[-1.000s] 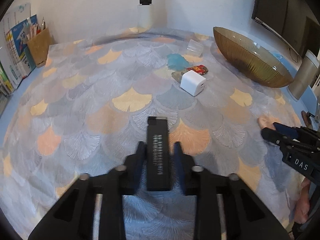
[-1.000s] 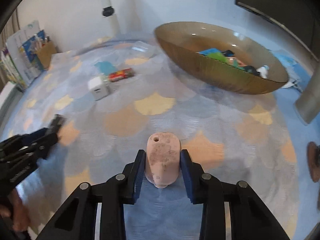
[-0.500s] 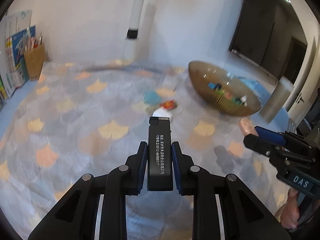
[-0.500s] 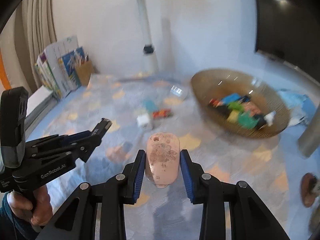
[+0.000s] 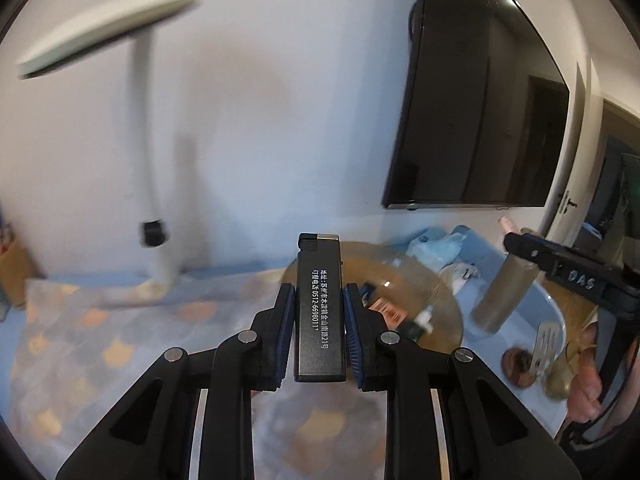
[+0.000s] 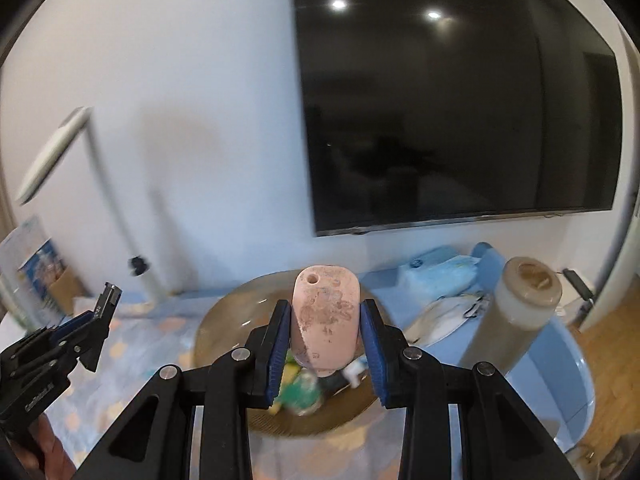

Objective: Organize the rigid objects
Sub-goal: 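Open both grippers over the amber bowl to release the black bar and pink soap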

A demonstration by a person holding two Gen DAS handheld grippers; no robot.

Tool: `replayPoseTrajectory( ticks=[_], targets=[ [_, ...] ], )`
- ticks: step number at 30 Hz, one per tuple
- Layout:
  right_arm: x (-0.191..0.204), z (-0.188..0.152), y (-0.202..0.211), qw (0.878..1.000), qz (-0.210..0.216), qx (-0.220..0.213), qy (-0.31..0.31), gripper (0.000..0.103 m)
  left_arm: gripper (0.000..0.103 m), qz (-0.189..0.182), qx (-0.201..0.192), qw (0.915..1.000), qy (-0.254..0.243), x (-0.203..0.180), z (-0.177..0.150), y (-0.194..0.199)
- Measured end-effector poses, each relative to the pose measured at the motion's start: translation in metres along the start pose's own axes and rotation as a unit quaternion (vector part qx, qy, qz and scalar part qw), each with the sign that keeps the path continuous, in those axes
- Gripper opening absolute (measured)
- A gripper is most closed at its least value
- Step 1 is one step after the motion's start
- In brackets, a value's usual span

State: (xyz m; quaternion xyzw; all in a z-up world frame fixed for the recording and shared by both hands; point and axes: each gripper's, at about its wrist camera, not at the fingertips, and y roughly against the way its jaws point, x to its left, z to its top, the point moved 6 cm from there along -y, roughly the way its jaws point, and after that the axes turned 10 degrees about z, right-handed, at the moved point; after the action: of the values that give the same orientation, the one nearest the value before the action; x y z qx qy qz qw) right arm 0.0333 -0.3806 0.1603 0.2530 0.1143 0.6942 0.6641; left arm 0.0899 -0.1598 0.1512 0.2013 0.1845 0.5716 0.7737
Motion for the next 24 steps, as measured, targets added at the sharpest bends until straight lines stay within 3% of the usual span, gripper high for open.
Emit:
replayPoseTrajectory(
  ticks=[8, 16, 17, 18, 19, 20, 21, 24],
  targets=[
    [-0.046, -0.033, -0.084, 0.993, -0.055, 0.101, -0.027, 0.034, 0.021, -0.013, 0.102, 0.9946, 0.015, -0.016, -0.041, -0.098],
    [-0.069, -0.046, -0.115, 0.989, -0.067, 0.126, -0.02, 0.034, 0.021, -0.021, 0.122, 0.9923, 0.005, -0.029, -0.052, -0.124],
    [-0.067, -0.044, -0.118, 0.99, -0.066, 0.124, -0.01, 0.035, 0.024, -0.02, 0.116, 0.9931, 0.004, -0.03, -0.049, -0.121],
    [-0.064, -0.042, -0.118, 0.99, -0.069, 0.122, 0.001, 0.04, 0.04, -0.019, 0.105, 0.9943, 0.0, -0.031, -0.044, -0.117],
    [-0.064, -0.04, -0.117, 0.99, -0.078, 0.119, 0.007, 0.047, 0.048, -0.016, 0.094, 0.9954, -0.004, -0.032, -0.04, -0.111],
    [-0.063, -0.037, -0.113, 0.99, -0.085, 0.11, 0.01, 0.048, 0.065, -0.009, 0.081, 0.9967, -0.005, -0.029, -0.034, -0.102],
    [-0.062, -0.035, -0.108, 0.991, -0.084, 0.104, 0.009, 0.049, 0.075, 0.0, 0.063, 0.998, -0.002, -0.024, -0.027, -0.091],
    [-0.057, -0.031, -0.085, 0.994, -0.072, 0.086, 0.0, 0.049, 0.075, 0.001, 0.032, 0.9995, 0.003, -0.008, -0.015, -0.057]
  ],
)
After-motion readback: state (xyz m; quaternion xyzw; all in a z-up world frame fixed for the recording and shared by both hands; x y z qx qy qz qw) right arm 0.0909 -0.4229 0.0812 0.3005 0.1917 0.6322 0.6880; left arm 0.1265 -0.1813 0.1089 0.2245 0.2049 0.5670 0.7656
